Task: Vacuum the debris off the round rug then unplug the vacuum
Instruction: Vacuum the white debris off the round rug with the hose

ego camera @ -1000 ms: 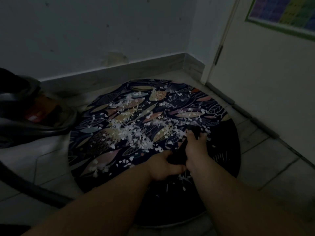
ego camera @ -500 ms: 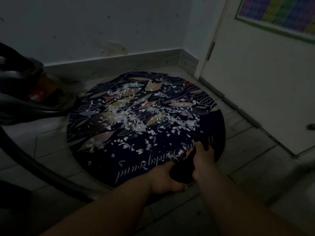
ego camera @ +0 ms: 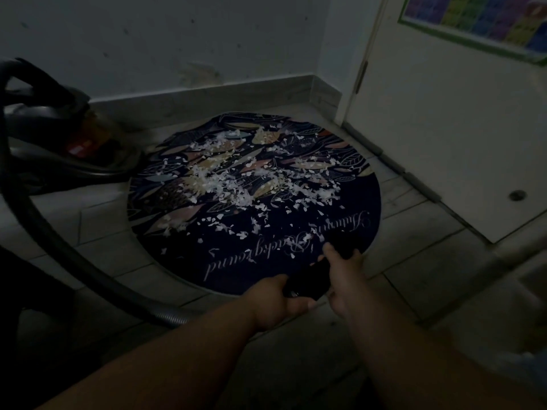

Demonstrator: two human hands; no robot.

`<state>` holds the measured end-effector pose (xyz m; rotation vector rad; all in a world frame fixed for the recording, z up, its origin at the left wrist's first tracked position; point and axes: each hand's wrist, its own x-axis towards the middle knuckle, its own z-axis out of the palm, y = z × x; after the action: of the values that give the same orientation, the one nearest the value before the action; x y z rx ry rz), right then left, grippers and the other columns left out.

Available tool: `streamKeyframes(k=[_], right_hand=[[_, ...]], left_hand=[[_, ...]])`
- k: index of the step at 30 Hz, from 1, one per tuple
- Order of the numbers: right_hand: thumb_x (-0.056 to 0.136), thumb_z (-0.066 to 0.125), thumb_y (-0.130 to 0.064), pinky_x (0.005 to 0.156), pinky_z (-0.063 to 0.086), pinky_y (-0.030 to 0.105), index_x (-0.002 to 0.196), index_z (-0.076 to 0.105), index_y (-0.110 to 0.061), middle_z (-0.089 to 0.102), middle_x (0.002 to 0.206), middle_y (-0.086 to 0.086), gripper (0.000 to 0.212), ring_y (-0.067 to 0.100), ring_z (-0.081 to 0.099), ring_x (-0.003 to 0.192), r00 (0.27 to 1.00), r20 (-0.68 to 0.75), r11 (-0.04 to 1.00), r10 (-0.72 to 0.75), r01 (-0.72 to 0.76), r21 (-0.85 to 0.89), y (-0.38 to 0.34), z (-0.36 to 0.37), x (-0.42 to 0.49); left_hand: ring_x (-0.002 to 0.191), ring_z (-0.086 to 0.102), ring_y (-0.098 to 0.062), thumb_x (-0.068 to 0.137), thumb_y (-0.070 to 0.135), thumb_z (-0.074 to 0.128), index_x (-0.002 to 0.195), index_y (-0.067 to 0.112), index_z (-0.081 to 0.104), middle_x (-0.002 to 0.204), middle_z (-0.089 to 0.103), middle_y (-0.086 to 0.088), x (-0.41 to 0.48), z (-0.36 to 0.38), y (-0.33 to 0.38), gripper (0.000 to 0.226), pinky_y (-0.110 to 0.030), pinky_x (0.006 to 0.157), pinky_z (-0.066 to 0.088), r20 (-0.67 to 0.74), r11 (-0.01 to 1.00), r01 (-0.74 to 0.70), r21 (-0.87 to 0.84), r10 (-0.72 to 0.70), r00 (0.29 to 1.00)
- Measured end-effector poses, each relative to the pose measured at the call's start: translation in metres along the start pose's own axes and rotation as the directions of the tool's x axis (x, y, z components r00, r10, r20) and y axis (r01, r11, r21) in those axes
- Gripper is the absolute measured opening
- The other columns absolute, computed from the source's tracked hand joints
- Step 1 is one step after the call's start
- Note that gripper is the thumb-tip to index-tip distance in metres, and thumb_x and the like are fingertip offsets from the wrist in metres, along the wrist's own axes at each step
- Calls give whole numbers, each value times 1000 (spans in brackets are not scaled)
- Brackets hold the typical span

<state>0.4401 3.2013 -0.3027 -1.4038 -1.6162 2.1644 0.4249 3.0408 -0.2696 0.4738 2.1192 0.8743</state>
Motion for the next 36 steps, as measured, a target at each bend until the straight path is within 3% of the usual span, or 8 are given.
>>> streamKeyframes(k=[3,6,13,19,24,28,36], right_hand=[[88,69,-36,95,48,61,152,4,-46,46,142,15,91,38,52,121,999,17,998,33,-32,-56,9,2,-15],[91,65,-37,99,46,60,152,0,-44,41,147,14,90,38,48,125,999,-6,995,54,-55,-86,15,-3,-19],[95,57,-41,100,43,61,153,0,-40,41,147,15,81,40,47,125,992,-42,976,123,-129,-174,23,-10,-11],[97,53,-35,97,47,60,153,-1,-41,45,143,16,78,39,52,119,992,-15,976,127,-128,-174,24,-6,-15],[99,51,-36,100,47,56,154,-6,-40,43,145,14,80,37,51,120,988,56,969,144,-130,-209,27,9,-27],[96,54,-38,100,47,57,153,-4,-42,42,146,14,82,37,51,120,983,81,963,166,-144,-226,37,23,-40],[97,54,-38,99,47,58,154,-2,-41,41,147,15,79,38,51,121,973,84,963,215,-197,-182,48,19,-58]], left_hand=[[103,61,-22,76,62,63,126,17,50,116,62,-5,-1,6,0,68,-33,88,51,-2,1000,14,11,-14,1000],[104,60,-20,78,61,61,123,16,51,117,61,-5,-2,13,0,64,-28,85,48,6,999,22,38,-23,1000],[100,58,-16,82,57,60,123,19,49,114,60,-3,-5,25,5,57,-26,78,44,61,998,26,62,-29,998],[113,56,-22,82,41,68,132,19,43,126,57,-5,-7,24,2,60,-27,89,44,59,987,26,161,-36,998],[108,58,-21,81,35,70,123,17,49,120,59,-5,-22,17,-12,50,-25,83,44,14,992,54,113,-55,998],[86,54,-10,79,32,72,119,23,53,105,60,1,-39,13,-22,45,-27,77,47,6,996,61,58,-62,998],[91,60,-16,79,42,70,119,16,51,116,58,-3,-57,18,-22,51,-28,78,49,-3,973,141,182,-142,990]])
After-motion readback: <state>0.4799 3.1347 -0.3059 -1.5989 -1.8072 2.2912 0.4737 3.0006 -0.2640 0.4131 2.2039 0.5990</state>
